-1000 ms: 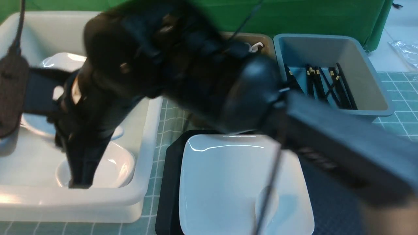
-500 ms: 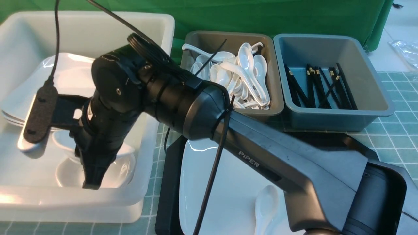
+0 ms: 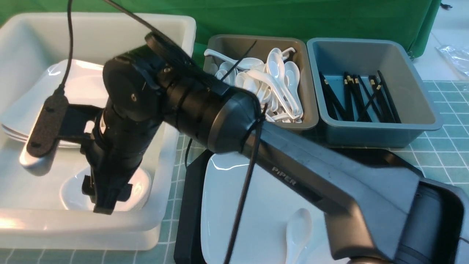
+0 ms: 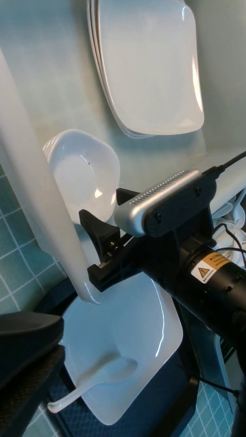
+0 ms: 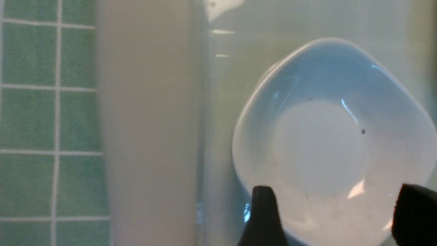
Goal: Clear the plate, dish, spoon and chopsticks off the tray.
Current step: Use the right arm to put the small plate into the large storage box on the left, then use the right arm to grab a soup spoon from the plate
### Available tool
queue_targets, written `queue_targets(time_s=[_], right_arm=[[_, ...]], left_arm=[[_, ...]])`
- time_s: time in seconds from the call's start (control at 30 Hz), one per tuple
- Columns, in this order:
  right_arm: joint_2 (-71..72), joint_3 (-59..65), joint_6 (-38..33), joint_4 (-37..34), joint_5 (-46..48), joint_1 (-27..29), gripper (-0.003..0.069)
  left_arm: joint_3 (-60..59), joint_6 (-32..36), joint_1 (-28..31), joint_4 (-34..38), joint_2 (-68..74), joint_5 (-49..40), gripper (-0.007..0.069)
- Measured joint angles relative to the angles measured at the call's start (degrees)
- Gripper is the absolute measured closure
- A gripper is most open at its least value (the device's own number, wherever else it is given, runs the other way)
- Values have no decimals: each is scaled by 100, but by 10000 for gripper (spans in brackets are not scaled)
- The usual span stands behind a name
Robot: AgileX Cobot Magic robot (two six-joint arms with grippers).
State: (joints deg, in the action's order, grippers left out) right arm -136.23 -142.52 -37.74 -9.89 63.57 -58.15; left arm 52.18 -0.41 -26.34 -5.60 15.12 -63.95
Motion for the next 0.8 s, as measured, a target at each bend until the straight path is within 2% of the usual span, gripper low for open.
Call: queue_targets(time_s=[0.07,0.23,0.27,0.3,0.33,0.4,0.43,0.47,0.57,0.6,0.63,0.7,0.8], right_arm=[[384,0,433,47,125,-28,183],[1285,37,2024,989,130,-39,369],[1478,159,2337,1201,130,-34,428],[1528,159,2407,1256,130,-27,428],[1749,326,2608,1405,130,-18,473],[2522,1224,3311,1731,130,69,561],[2662,1419,3494,1779,130,87,568],[3222,2416,3982,1897,123,126,578],[4099,4042,4977,2071,112,141,529],[4420,4920,5432,2097,87,141,473],[4526,5276,5661,2107,74,141,444],[4745,6310,6448,2098,-232,192,335],[4791,7228,7076,1982,-805,364,221]], left_arm=[[0,0,0,75,0,107,607],[4,41,0,182,220,194,607],[4,41,0,198,295,181,607],[4,80,0,202,347,167,607],[4,104,0,224,432,151,607],[4,342,0,334,772,124,607],[4,383,0,365,825,124,607],[4,564,0,512,1026,167,607],[-9,843,0,821,1293,551,607],[-36,959,0,930,1349,725,607],[-85,1040,0,1054,1388,920,607],[-290,1360,0,1406,1510,1371,607],[-603,1718,0,1904,1633,1744,607]])
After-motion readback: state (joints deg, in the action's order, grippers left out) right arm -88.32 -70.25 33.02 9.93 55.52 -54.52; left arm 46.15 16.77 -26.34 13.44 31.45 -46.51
